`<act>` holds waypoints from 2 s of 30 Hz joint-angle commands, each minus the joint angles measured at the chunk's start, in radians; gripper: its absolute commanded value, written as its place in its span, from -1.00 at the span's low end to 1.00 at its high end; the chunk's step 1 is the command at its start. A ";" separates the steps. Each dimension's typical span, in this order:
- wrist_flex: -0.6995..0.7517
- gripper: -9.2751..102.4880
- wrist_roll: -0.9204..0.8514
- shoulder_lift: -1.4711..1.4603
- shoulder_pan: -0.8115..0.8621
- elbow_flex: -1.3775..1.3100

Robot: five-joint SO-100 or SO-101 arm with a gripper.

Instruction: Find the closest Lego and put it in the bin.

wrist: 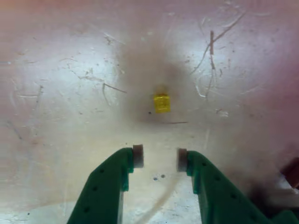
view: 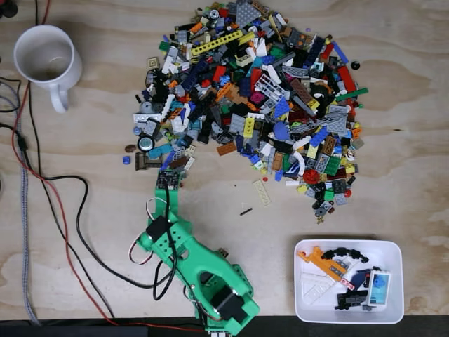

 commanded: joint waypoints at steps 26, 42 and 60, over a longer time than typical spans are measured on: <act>-0.227 -0.63 -0.091 -0.173 0.158 0.034; -0.253 -0.73 -0.103 -0.173 0.120 0.069; -0.080 -0.74 -0.333 -0.152 0.477 -0.207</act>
